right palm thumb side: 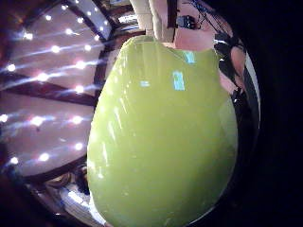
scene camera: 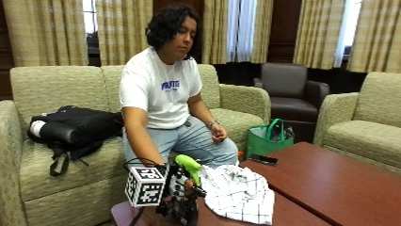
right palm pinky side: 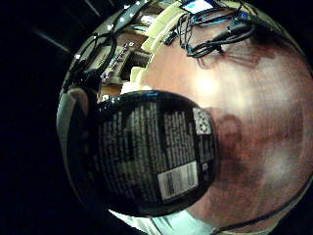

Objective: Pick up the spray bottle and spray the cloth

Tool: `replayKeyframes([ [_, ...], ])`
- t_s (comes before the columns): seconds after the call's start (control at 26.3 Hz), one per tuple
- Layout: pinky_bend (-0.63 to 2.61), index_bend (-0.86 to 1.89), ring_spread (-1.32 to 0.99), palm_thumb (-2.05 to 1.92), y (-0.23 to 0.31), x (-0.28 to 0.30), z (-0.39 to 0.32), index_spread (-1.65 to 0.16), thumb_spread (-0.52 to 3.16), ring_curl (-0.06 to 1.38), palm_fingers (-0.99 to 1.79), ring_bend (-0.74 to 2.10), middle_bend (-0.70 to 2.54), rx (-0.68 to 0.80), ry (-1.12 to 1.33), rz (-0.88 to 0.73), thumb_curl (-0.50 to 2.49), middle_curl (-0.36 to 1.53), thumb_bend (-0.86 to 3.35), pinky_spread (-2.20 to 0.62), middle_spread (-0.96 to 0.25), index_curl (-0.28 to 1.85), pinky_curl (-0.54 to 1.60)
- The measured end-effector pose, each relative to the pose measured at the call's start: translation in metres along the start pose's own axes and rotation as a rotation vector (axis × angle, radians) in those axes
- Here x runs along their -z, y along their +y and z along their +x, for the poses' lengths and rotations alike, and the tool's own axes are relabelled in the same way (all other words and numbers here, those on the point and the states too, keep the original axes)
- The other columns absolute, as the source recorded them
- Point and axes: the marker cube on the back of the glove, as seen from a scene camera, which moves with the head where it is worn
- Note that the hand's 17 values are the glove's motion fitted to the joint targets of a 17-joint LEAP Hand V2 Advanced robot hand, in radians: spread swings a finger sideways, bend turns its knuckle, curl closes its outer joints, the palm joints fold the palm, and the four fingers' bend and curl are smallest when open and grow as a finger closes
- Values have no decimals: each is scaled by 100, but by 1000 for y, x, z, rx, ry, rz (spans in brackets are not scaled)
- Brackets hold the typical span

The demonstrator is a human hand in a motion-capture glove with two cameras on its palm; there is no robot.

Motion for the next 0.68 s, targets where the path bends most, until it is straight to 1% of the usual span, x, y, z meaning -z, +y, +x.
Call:
replayKeyframes([
  [0.15,60,9,-20,67,0,-3,-3,-25,91,45,105,98,17,7,5,-1,35,34,-4,-26,-11,9,39],
  [0.27,55,22,-19,66,1,-5,-4,-27,90,43,121,88,21,25,-6,23,35,36,-4,-26,-12,15,38],
  [0.34,53,24,-18,65,2,-6,-4,-27,90,43,126,84,22,40,-19,48,34,36,-4,-27,-13,19,37],
  [0.46,47,27,-17,76,6,-4,-2,-28,93,41,138,78,36,58,-45,61,37,41,2,-28,-17,23,36],
  [0.53,45,28,-17,81,9,-3,0,-28,91,40,141,73,44,69,-64,49,39,44,3,-28,-18,25,36],
  [0.61,46,32,-20,86,11,-2,0,-28,84,36,133,58,51,85,-86,45,42,46,4,-29,-18,28,36],
  [0.68,45,31,-21,88,14,-1,1,-27,80,37,134,58,52,103,-107,55,44,47,3,-29,-18,29,36],
])
